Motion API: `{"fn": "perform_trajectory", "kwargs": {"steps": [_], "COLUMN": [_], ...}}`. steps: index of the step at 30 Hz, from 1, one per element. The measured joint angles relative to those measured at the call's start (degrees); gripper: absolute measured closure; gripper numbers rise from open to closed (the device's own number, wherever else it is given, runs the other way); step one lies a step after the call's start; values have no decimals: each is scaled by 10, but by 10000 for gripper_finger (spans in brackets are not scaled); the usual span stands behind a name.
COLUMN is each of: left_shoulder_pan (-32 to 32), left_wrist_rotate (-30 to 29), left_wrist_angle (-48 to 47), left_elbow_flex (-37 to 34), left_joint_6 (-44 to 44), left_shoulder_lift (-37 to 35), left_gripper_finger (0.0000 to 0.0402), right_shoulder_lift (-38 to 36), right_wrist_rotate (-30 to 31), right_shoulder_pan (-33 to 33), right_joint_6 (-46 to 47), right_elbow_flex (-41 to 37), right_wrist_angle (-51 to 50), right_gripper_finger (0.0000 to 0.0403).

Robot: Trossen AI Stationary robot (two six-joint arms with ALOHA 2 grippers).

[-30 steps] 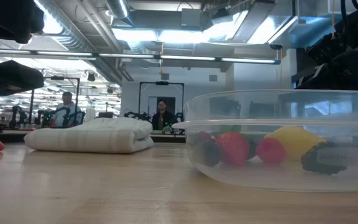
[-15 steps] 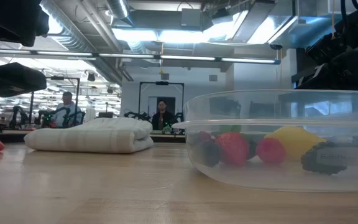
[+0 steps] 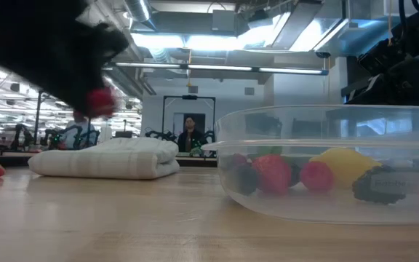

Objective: Pick and placing Produce into tupperware
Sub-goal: Put the red cherry into the transparent container

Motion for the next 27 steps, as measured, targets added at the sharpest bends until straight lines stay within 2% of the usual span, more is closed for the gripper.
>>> {"fn": "perform_trajectory", "kwargs": {"steps": [3, 8, 12, 20, 27], "left_shoulder_pan": [24, 75, 113, 164, 170], "left_wrist_rotate": [-23, -18, 48, 115, 128], "left_wrist_angle": [65, 172, 255, 338, 388], "left_elbow_flex": [0, 1, 1, 1, 2], "left_joint_6": [97, 241, 323, 375, 418], "left_shoulder_lift": [0, 0, 0, 0, 37], "left_gripper_finger": [304, 301, 300, 300, 307], "right_shoulder_lift": [0, 0, 0, 0, 0], "right_wrist_rotate": [0, 0, 0, 0, 0], "right_shoulder_pan": [0, 0, 0, 0, 0], "right_joint_6": [0, 1, 0, -2, -2], "right_elbow_flex": [0, 0, 0, 0, 0], "right_wrist_angle": [2, 4, 4, 3, -1], "right_gripper_finger": [162, 162, 162, 162, 162]}}
